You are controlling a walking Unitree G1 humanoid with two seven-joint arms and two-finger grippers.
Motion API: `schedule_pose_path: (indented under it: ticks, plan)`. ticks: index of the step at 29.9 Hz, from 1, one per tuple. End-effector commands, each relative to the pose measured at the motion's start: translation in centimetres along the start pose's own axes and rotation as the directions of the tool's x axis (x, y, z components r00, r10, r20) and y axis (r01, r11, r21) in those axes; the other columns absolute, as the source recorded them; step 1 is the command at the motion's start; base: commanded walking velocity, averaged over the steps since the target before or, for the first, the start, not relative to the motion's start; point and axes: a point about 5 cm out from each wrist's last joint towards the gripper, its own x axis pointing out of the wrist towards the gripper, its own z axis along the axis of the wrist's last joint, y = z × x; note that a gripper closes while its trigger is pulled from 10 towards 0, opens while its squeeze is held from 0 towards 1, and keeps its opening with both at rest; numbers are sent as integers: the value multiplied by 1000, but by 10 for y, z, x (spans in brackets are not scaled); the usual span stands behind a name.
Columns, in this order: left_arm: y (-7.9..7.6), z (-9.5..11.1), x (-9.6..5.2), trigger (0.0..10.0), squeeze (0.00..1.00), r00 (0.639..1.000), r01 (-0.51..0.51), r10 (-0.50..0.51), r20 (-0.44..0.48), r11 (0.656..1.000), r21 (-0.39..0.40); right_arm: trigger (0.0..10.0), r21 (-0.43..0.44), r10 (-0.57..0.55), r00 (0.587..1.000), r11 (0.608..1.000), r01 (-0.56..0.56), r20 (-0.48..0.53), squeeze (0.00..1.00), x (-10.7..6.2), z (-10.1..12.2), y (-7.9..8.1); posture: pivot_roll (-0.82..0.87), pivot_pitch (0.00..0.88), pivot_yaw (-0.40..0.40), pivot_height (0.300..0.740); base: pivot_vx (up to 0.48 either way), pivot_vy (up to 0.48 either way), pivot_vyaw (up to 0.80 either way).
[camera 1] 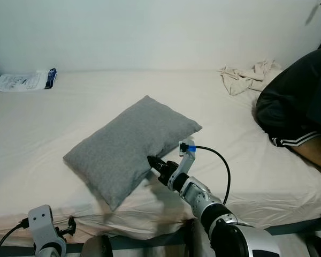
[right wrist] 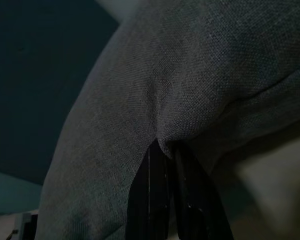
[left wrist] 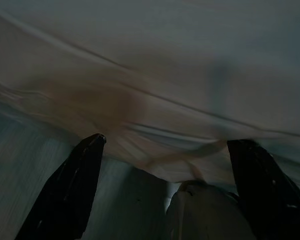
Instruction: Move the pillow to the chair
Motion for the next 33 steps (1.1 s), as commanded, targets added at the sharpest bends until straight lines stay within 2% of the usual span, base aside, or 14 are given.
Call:
schedule_pose_path:
  ticks: [1,5,10,11,13,15,19,24,25,28,33]
  plan:
    - [7,14,4,10000,0,998,-20,20,57,1000,-3,0,15,59,998,998,-58,-27,0,5,-10,10,90,45,-68,575,0,0,0]
    - [5,5,1,10000,0,1000,-20,20,17,1000,1,0,39,108,994,993,-107,-13,0,7,-9,15,93,42,-73,590,0,0,0]
    - [3,-23,-9,10000,0,993,-43,47,-107,998,40,0,58,220,975,974,-218,-20,0,10,-9,24,91,29,-77,625,0,0,0]
    - [3,-23,-9,10000,0,993,-43,47,-107,998,40,0,58,220,975,974,-218,-20,0,10,-9,24,91,29,-77,625,0,0,0]
    - [9,-38,-17,10000,0,979,-76,83,-184,996,49,0,43,209,977,977,-207,-45,0,9,-12,23,89,25,-77,645,0,0,0]
    - [11,-44,-20,10000,0,974,-88,96,-207,995,49,0,40,200,978,979,-198,-52,0,8,-14,22,88,24,-76,655,0,0,0]
    - [17,-62,-32,10000,0,948,-126,134,-290,991,45,0,3,135,984,991,-135,-118,0,1,-26,14,89,25,-79,680,0,0,0]
    - [19,-71,-37,10000,0,927,-156,160,-339,987,39,0,-7,111,983,994,-113,-146,0,-3,-33,10,90,31,-80,700,0,0,0]
    - [20,-74,-39,10000,0,918,-163,169,-358,985,47,10000,-9,76,985,997,-78,-153,0,-5,-36,7,90,31,-80,700,0,0,0]
    - [21,-79,-42,10000,0,904,-176,187,-384,982,65,10000,-19,42,983,999,-47,-181,0,-6,-40,5,89,34,-78,700,-320,0,0]
    - [20,-79,-43,10000,0,913,-161,169,-372,986,52,10000,-19,65,980,997,-70,-189,0,-8,-41,4,87,34,-79,704,-288,0,0]
